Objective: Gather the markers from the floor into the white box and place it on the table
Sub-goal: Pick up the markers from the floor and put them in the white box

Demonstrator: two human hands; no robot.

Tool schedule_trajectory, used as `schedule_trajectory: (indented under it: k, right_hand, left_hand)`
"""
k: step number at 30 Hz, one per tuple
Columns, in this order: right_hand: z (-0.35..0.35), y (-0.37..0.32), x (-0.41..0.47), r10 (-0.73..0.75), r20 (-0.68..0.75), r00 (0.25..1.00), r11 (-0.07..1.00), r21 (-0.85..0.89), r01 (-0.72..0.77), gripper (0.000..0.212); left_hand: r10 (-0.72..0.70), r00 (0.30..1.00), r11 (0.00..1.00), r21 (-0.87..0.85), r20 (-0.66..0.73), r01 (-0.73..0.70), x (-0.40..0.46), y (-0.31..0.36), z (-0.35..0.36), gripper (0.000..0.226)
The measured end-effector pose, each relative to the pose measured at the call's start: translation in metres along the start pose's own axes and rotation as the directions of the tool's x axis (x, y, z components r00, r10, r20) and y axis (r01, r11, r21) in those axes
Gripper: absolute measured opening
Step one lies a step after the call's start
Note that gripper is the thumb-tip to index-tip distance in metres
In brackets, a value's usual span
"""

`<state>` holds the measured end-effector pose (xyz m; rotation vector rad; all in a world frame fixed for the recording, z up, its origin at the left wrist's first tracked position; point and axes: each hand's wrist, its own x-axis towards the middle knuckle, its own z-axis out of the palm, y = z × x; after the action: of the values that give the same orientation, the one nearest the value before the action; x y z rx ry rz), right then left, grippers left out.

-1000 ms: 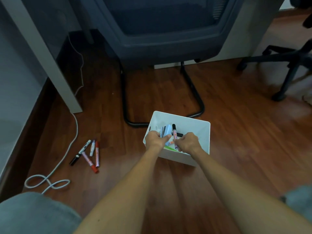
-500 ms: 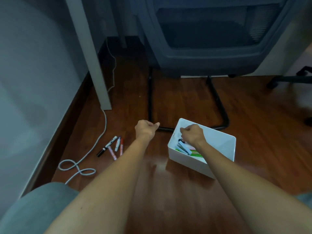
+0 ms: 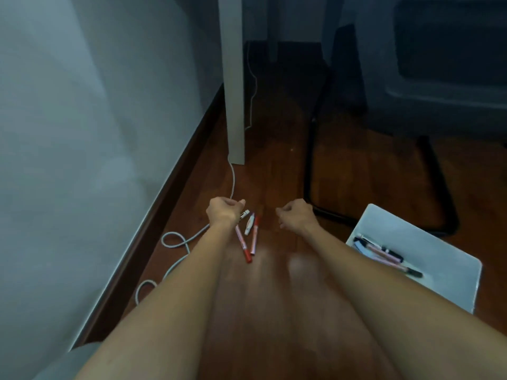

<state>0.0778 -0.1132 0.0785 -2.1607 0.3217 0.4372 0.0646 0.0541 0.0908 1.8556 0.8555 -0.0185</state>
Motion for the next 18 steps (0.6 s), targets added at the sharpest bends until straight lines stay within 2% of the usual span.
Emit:
schedule_trajectory:
  k: [11,13,16,18]
  right_hand:
    - [0.104,0.069,0.046,0.047,0.093,0.995,0.991,-0.126,-0.035,0.048]
    - [0.113,0.08,0.047,0.064,0.099,0.993,0.989,-0.139,-0.05,0.048]
    - [0.124,0.089,0.052,0.087,0.078,0.993,0.984,-0.164,-0.073,0.056]
    - [0.129,0.088,0.056,0.099,0.069,0.993,0.979,-0.184,-0.084,0.061]
  left_hand:
    - [-0.103,0.994,0.979,0.183,0.047,0.092,0.031,-0.144,0.046,0.034]
    - [-0.147,0.989,0.97,0.199,0.034,0.137,0.033,-0.152,0.055,0.04]
    - [-0.178,0.983,0.96,0.227,0.038,0.165,0.039,-0.153,0.068,0.06]
    - [-0.203,0.979,0.948,0.258,0.035,0.187,0.041,-0.15,0.076,0.057]
